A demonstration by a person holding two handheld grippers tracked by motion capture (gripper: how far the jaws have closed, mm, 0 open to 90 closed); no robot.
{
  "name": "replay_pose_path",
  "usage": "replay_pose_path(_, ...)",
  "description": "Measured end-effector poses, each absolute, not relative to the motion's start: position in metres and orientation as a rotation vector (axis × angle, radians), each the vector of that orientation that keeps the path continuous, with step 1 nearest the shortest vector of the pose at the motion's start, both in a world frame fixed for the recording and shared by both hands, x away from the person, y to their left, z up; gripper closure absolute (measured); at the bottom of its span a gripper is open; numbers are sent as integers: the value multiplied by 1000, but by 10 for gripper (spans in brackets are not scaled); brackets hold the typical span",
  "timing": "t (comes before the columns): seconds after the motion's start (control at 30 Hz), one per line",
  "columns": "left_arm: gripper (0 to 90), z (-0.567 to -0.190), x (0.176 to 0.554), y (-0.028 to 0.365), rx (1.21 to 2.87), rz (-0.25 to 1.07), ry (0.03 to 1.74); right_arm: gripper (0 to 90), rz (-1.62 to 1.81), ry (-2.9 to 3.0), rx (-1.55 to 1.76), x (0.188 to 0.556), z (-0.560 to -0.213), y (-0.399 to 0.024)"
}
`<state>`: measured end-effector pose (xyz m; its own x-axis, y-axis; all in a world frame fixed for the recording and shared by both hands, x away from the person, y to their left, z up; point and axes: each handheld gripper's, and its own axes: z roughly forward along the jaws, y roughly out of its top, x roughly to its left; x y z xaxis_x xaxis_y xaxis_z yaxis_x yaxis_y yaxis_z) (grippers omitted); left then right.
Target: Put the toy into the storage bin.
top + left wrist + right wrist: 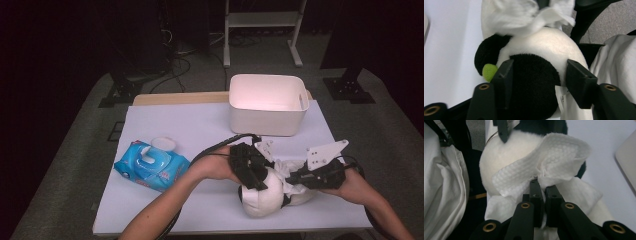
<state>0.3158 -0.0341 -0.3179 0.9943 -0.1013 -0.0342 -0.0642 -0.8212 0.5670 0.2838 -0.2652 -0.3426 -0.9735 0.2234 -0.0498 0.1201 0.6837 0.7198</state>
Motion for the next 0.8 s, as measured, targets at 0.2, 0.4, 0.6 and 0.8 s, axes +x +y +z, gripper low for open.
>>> replay_pose_path(0.2, 475, -316, 305, -38, 2542, -64, -184, 854, 1134, 2727, 314, 300, -332, -266)
replay_pose_path(0.4, 446, -313, 312, -39, 2527, -27, -153, 856, 1060, 2767, 365, 307, -336, -270)
replay_pose_path(0.6, 427, -308, 319, -46, 2551, 42, -145, 859, 1072, 2757, 410, 305, -339, -282)
replay_pose_path(0.8, 415, -307, 331, -46, 2561, 55, -109, 861, 1100, 2741, 435, 301, -343, -287)
